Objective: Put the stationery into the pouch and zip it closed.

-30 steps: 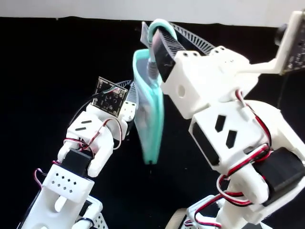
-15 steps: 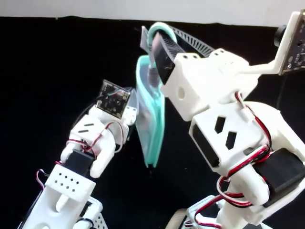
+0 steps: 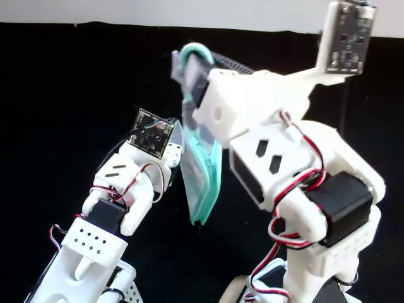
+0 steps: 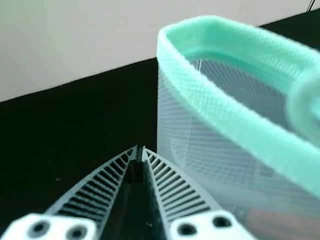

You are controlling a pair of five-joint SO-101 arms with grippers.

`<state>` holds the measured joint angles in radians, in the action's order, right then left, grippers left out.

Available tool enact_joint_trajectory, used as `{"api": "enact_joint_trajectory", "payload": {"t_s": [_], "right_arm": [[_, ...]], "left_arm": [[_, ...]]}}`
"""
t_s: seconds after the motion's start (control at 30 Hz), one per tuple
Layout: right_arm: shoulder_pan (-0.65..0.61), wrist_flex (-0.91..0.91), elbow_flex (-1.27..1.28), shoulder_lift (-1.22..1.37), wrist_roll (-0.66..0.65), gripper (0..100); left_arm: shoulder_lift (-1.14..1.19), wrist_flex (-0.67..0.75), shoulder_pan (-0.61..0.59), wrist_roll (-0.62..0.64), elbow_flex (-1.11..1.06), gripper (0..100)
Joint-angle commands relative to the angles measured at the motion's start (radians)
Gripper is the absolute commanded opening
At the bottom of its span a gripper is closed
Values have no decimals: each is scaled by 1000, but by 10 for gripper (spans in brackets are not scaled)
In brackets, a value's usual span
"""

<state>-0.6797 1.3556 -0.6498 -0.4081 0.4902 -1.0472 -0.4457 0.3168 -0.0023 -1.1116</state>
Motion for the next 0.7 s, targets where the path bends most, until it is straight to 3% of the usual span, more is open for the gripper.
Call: {"api": "enact_joint_trajectory", "payload": {"t_s": [0.0, 0.67], "right_arm": [[-68, 1, -4, 1, 6, 5], [-74, -13, -139, 4, 9, 5]], "left_arm": [[-2, 28, -7, -9, 18, 7], [-7, 49, -97, -11, 41, 7]]}}
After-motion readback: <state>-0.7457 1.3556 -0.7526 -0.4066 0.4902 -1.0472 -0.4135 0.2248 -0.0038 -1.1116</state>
